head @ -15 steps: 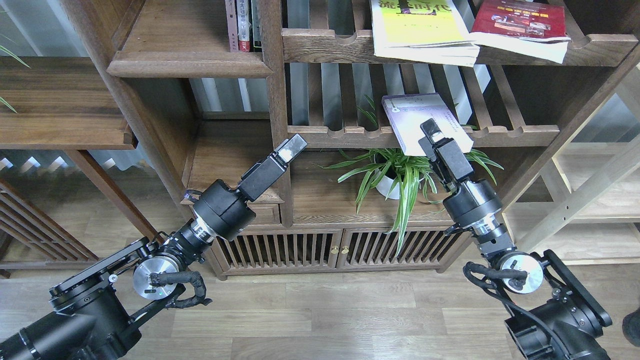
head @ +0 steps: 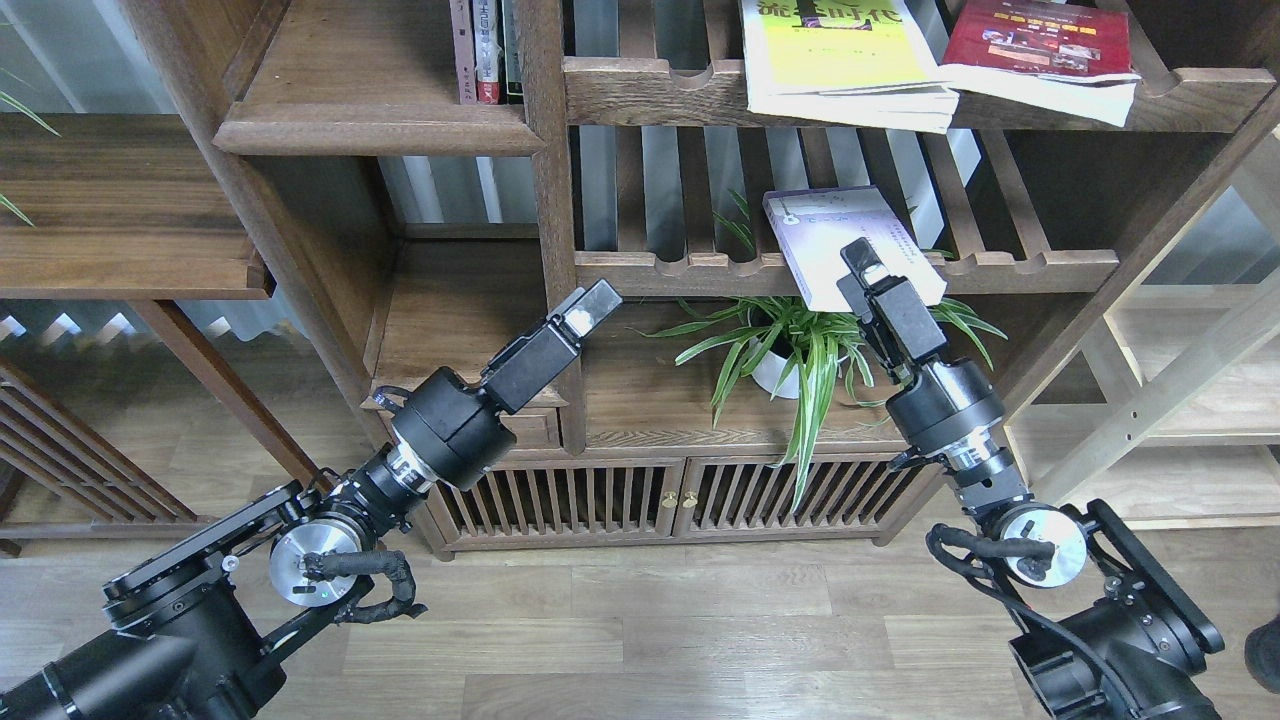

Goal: Organize books on shelf

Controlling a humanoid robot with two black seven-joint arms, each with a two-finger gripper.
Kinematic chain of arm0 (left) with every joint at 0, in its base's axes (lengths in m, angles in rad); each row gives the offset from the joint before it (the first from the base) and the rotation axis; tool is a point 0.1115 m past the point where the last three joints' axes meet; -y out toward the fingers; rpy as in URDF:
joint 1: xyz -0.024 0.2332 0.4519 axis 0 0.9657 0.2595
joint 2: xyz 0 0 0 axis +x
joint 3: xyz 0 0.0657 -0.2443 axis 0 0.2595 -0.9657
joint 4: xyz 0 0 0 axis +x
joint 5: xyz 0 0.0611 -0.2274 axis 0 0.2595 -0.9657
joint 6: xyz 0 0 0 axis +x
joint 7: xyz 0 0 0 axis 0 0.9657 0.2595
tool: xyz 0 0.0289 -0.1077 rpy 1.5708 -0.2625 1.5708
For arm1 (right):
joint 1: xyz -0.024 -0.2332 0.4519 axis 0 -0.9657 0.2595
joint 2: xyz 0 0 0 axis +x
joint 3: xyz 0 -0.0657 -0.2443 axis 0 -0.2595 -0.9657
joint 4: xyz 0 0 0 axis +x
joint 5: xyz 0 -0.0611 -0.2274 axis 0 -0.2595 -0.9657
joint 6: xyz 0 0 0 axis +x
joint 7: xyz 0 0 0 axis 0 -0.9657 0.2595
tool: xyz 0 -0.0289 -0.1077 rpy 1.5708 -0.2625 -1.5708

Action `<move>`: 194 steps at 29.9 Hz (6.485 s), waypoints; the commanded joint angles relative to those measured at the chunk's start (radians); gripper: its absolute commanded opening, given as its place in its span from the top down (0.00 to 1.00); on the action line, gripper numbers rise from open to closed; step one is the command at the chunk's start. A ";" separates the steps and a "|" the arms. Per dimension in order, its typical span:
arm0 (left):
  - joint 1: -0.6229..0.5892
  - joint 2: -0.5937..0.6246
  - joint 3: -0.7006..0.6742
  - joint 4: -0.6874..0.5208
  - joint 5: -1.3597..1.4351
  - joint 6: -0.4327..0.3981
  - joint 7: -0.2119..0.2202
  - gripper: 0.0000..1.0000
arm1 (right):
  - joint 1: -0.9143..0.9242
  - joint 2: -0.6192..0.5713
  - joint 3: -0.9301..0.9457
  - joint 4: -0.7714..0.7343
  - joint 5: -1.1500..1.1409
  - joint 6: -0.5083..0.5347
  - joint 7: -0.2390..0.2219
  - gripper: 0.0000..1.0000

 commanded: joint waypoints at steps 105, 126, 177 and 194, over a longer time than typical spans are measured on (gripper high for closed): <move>0.013 0.001 -0.026 -0.004 0.152 0.000 0.002 0.00 | 0.202 0.086 -0.006 -0.324 0.399 -0.381 0.005 0.24; 0.029 0.003 -0.026 -0.003 0.152 0.000 0.002 0.00 | 0.267 0.095 -0.014 -0.413 0.396 -0.383 0.006 0.40; 0.053 0.003 -0.038 -0.006 0.151 0.000 0.000 0.00 | 0.386 0.123 -0.003 -0.592 0.399 -0.377 0.005 0.60; 0.053 0.001 -0.046 -0.007 0.152 0.000 0.000 0.00 | 0.383 0.134 0.005 -0.591 0.442 -0.317 0.005 0.92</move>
